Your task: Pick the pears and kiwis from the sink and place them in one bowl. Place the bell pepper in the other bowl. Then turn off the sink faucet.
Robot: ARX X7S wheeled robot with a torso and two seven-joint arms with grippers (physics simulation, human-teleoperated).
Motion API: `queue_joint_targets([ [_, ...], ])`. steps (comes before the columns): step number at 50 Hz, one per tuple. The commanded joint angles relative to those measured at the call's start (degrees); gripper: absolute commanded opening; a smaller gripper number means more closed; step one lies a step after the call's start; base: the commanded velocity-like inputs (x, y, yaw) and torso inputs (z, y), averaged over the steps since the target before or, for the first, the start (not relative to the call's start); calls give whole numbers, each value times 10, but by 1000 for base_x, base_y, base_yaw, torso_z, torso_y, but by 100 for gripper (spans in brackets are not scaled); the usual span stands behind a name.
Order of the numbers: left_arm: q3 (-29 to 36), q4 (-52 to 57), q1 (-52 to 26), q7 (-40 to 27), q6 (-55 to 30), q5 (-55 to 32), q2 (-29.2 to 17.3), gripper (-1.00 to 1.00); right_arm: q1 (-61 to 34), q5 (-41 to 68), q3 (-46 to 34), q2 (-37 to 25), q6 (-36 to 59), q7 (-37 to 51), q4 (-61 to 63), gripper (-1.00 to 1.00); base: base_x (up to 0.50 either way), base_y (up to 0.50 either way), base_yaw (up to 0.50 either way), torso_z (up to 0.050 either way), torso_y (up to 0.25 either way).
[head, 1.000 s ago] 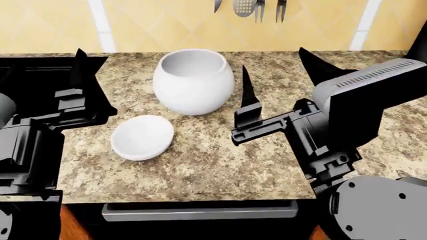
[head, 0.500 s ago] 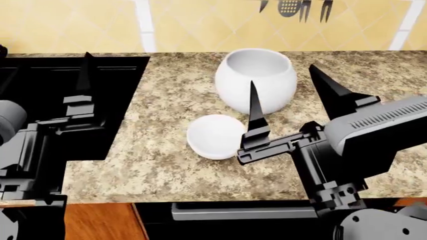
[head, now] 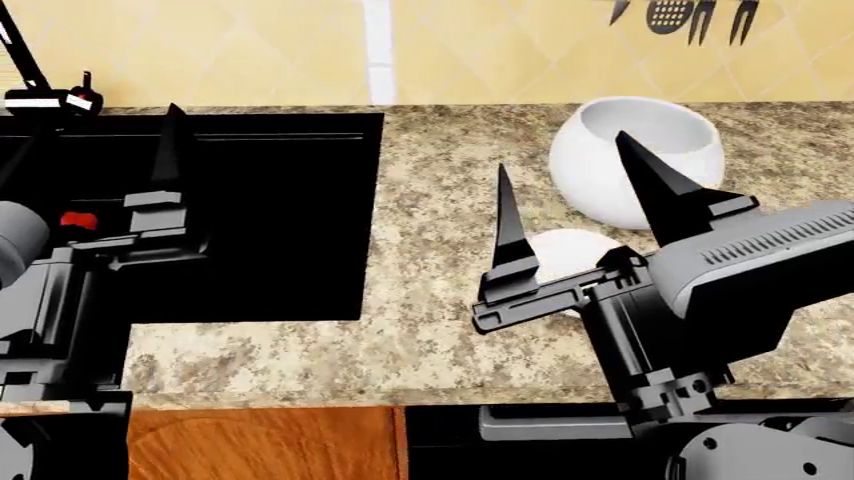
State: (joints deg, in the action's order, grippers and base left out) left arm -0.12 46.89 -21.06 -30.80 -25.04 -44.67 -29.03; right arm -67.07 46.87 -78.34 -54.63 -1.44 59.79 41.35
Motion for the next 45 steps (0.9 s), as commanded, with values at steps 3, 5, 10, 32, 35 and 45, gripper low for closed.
queue_joint_targets([
  [3,-1,0,0,-1,2,-5,-2,100,4,0,2,1,-5,-5,-1,100,10,500,0,0,0],
  [5,1,-1,0,-2,1,-3,-2,100,5,0,2,1,-6,-5,-2,100,10,500,0,0,0],
  [10,12,0,1,-4,11,34,1,100,6,0,3,2,-9,-8,-4,100,10,500,0,0,0],
  [32,17,-6,-4,25,19,1,-10,100,11,0,8,0,-18,-12,-2,100,10,500,0,0,0],
  [35,17,-5,-3,28,21,0,-11,100,13,0,9,0,-21,-15,-5,100,10,500,0,0,0],
  [45,20,-5,-1,23,26,22,-12,100,16,-1,10,0,-28,-21,-6,100,10,500,0,0,0],
])
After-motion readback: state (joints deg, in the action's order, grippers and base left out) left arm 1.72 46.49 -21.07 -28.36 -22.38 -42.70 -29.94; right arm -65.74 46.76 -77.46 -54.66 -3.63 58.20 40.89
